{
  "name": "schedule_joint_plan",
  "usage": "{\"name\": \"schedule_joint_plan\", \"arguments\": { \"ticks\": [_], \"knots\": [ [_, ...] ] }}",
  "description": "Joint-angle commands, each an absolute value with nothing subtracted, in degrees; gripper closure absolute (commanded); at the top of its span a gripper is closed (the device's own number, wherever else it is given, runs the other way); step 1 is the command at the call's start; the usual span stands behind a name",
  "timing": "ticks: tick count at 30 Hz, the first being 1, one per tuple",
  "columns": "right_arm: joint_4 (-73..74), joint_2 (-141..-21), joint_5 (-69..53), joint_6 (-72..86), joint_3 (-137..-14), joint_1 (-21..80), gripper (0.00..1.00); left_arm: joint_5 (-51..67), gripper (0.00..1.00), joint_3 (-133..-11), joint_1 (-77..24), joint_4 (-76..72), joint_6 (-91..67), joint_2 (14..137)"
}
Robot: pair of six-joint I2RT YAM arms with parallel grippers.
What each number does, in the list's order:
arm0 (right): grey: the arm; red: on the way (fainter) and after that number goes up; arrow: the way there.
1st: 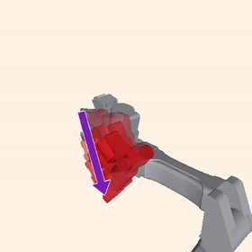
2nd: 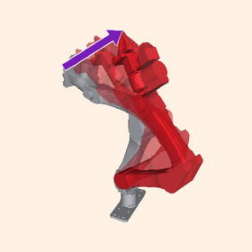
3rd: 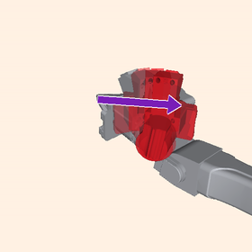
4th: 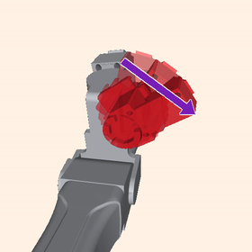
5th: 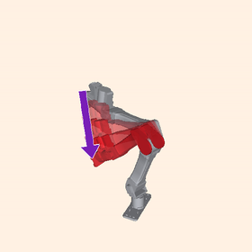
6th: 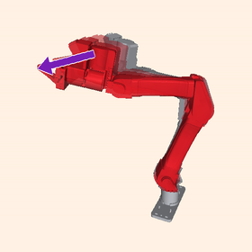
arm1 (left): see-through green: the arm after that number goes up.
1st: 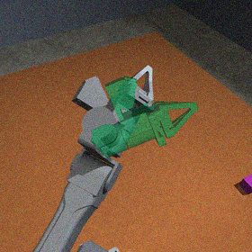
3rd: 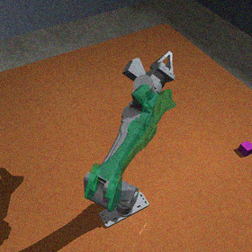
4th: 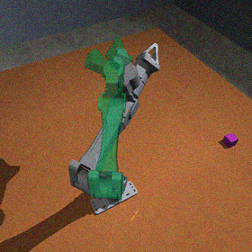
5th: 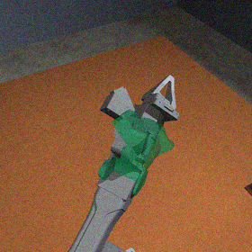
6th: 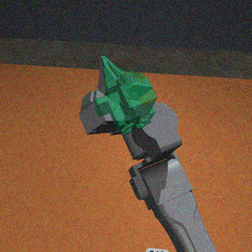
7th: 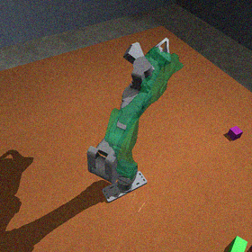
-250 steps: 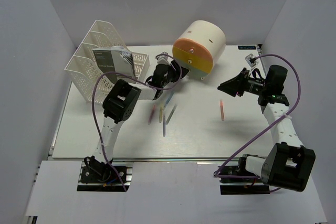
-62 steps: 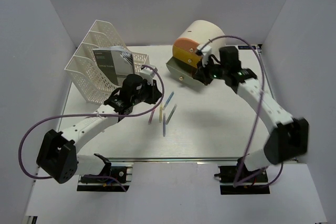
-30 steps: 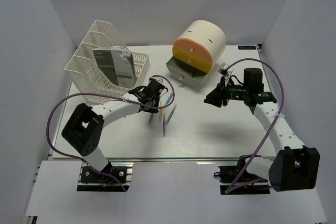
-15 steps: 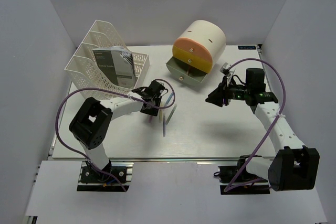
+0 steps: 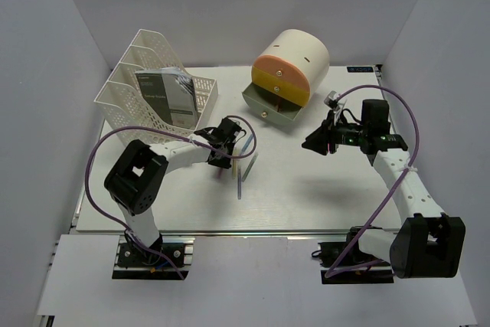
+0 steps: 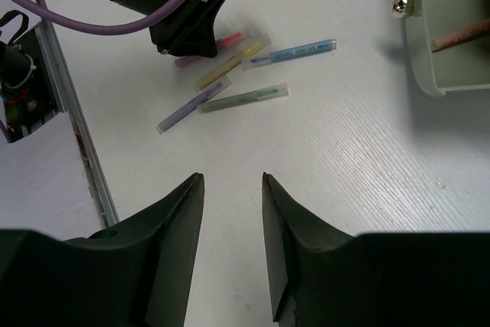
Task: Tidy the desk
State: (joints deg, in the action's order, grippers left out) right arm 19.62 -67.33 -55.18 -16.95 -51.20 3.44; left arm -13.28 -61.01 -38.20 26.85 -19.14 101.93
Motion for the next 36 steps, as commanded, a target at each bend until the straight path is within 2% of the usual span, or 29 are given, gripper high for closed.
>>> {"name": "schedule_joint_plan", "arguments": {
  "ticks": [1, 4, 5, 8, 17, 20, 23, 26, 29, 36],
  "knots": [
    [19.77, -66.97, -57.3, -17.49, -53.09, 2.73, 0.58, -14.67, 0.66, -60.03, -38.23, 26.98, -19.77, 102.48],
    [19.78, -66.97, -57.66, -17.4, -53.17, 2.38, 0.58, -15.55, 0.77, -60.12, -38.23, 27.94, -20.39, 102.22],
    [19.78, -66.89, -57.83, -17.4, -53.09, 2.29, 0.58, -16.43, 0.88, -60.29, -38.23, 28.3, -20.56, 102.04],
    [19.77, -66.8, -58.01, -17.05, -53.17, 2.02, 0.58, -17.84, 1.0, -62.13, -38.23, 31.11, -21.18, 100.11],
    [17.85, -66.62, -52.93, -13.19, -53.17, 1.32, 0.62, -9.86, 1.0, -71.36, -38.23, 32.35, -26.71, 88.6],
    [15.74, -65.92, -49.32, -10.55, -52.56, 1.06, 0.73, -6.77, 1.0, -75.93, -38.23, 28.84, -31.98, 89.29],
    [13.98, -65.04, -46.59, -7.65, -51.86, 0.79, 0.94, -6.07, 1.0, -79.79, -38.23, 23.39, -39.18, 91.65],
    [12.57, -63.9, -44.92, -5.63, -51.24, -1.12, 1.0, -5.19, 1.0, -85.33, -37.71, 19.43, -47.88, 96.39],
    [11.52, -63.11, -43.25, -4.31, -50.8, -1.93, 1.0, -5.36, 1.0, -90.25, -37.18, 15.83, -58.07, 100.09],
    [11.25, -61.7, -42.8, -3.08, -50.63, -4.04, 1.0, -7.64, 1.0, -92.89, -36.65, 5.19, -78.39, 109.59]
  ]
}}
